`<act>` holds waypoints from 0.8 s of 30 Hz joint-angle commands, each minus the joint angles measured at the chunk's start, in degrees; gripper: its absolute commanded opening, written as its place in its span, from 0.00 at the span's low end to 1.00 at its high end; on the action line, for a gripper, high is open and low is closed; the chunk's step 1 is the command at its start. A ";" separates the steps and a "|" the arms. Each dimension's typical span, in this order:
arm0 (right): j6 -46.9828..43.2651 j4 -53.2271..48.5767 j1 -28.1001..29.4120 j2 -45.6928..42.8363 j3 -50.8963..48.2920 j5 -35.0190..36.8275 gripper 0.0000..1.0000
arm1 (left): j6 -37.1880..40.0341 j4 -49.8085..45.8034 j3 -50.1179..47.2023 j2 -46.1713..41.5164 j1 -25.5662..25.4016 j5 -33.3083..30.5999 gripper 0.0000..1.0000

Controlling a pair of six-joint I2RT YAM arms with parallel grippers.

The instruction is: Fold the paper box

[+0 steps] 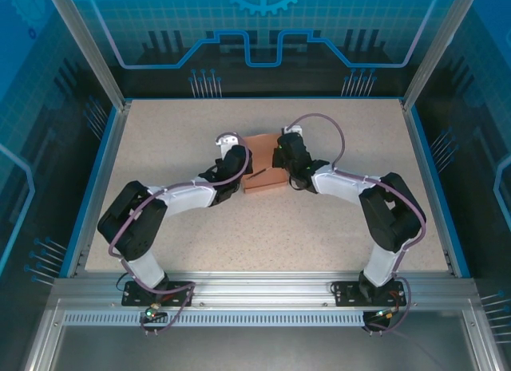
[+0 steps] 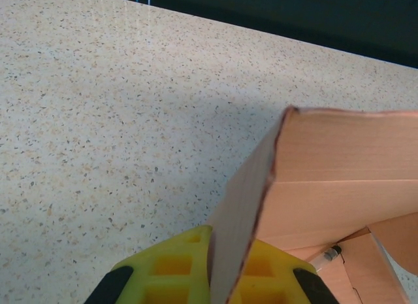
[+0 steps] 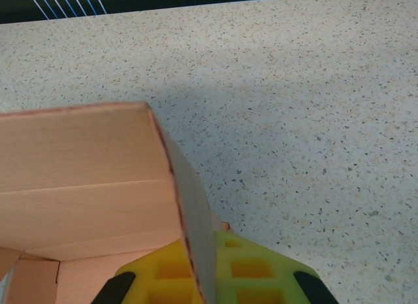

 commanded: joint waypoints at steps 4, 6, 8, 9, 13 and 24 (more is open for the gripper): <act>2.76 5.88 0.82 -2.45 -4.38 1.52 0.00 | -2.67 5.82 -2.96 0.73 -2.26 -5.41 0.02; 2.88 8.07 1.20 -2.84 -5.70 1.83 0.00 | -2.65 6.52 -3.69 0.70 -2.84 -6.12 0.02; 3.00 9.38 1.60 -3.18 -7.01 2.17 0.00 | -2.42 7.44 -4.69 0.68 -3.19 -6.41 0.02; 3.04 10.07 1.73 -3.36 -7.59 2.30 0.00 | -2.21 7.87 -5.11 0.64 -3.38 -6.66 0.02; 3.26 12.56 2.53 -4.10 -10.18 3.00 0.00 | -1.92 9.46 -6.86 0.29 -3.72 -7.43 0.02; 5.19 15.88 5.27 -4.38 -14.13 5.64 0.00 | -1.20 14.13 -10.24 0.47 -5.73 -9.23 0.02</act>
